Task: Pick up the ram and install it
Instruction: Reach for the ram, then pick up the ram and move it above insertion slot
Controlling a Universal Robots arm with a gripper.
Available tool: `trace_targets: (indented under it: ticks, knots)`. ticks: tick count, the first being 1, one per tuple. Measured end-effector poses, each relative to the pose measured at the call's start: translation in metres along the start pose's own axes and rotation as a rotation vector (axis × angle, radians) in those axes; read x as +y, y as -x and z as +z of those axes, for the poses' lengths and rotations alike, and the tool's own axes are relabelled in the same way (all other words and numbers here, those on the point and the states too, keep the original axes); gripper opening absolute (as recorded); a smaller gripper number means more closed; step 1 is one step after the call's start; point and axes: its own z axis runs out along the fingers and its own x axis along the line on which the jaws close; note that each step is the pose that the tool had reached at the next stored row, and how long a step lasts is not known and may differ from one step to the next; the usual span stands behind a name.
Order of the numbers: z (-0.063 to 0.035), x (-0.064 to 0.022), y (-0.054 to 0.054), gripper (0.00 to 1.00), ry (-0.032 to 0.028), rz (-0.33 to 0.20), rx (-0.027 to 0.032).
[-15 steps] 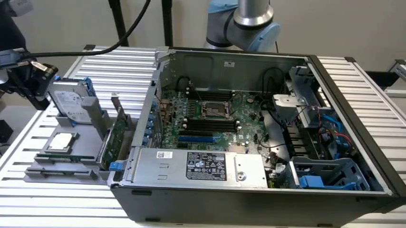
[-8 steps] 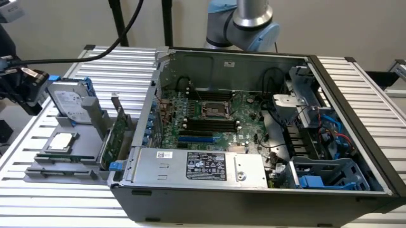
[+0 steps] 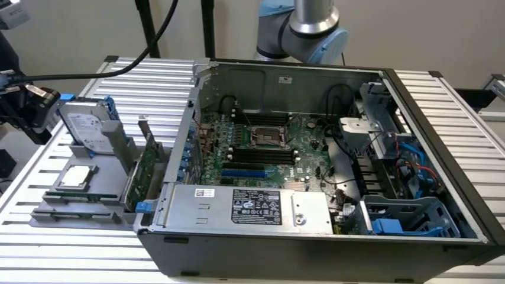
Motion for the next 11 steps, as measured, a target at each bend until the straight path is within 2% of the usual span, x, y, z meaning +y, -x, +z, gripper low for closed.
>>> trace_targets:
  ticks: [9, 11]
  knots:
    - [0.0001, 0.0, 0.0, 0.0, -0.0001, 0.0, 0.0]
    - [0.0001, 0.0, 0.0, 0.0, 0.0, -0.015, 0.0005]
